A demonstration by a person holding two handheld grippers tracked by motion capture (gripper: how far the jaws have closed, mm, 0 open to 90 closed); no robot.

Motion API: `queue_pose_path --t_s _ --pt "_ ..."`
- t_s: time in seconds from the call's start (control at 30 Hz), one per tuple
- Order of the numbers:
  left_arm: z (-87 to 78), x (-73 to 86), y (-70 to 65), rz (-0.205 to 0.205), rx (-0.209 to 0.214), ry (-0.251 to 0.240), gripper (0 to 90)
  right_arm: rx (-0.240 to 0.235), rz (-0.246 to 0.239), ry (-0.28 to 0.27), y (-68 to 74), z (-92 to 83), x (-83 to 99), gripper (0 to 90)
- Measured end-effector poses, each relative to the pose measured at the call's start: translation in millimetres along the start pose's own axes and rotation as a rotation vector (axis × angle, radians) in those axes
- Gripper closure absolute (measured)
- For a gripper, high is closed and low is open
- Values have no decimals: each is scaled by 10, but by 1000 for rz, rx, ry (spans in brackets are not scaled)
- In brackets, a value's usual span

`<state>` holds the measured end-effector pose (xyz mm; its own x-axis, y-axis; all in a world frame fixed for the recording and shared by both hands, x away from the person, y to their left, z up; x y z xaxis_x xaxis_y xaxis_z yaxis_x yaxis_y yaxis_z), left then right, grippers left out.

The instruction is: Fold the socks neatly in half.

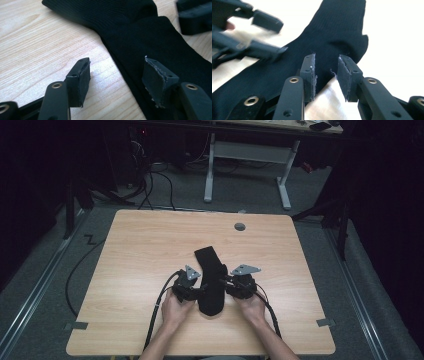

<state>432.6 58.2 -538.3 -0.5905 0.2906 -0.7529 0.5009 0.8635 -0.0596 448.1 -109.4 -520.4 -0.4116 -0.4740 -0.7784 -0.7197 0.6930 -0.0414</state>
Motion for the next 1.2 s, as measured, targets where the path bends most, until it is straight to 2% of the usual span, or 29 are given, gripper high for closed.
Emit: queue_pose_path --t_s 0.13,0.17,0.3,0.4,0.5,0.6,0.73,0.83,0.9,1.0,1.07,1.2 --pt "-12 9 -10 8 0 5 394 25 -4 10 -66 115 -85 696" --pt "-18 15 -14 11 5 8 394 31 -6 -8 -74 135 -115 700" --pt "-55 44 -50 37 34 12 427 37 4 -1 -78 193 -165 686" --pt "-86 80 -67 41 42 4 432 38 1 30 -80 231 -142 680" --pt "-117 112 -87 44 49 5 432 48 21 68 -136 266 -55 672" --pt "-139 132 -119 53 56 10 432 15 71 51 -209 238 31 630" --pt "-156 140 -174 62 73 23 434 16 66 65 -240 158 85 614" --pt "-166 100 -181 67 61 14 434 32 58 66 -241 80 120 619" --pt "-181 60 -162 49 60 7 431 42 50 58 -246 46 131 619" --pt "-180 -9 -101 37 34 4 420 53 60 11 -235 -45 110 640" --pt "-167 -66 -25 20 15 -2 421 28 39 -25 -157 -88 65 648" --pt "-101 -221 176 -32 -28 2 419 -19 -9 -8 20 -52 44 641"
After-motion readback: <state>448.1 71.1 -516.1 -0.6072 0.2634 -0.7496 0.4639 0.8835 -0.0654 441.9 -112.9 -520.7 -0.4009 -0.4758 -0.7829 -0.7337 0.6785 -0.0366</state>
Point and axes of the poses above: each handheld gripper's, and its own axes: z roughly forward along the jaws, x roughly out of its underside, y roughly to its left, the point moved 5 cm from there along z, roughly forward along the jaws, and after that the axes turned 4 degrees about -z, right-handed, at the moved point
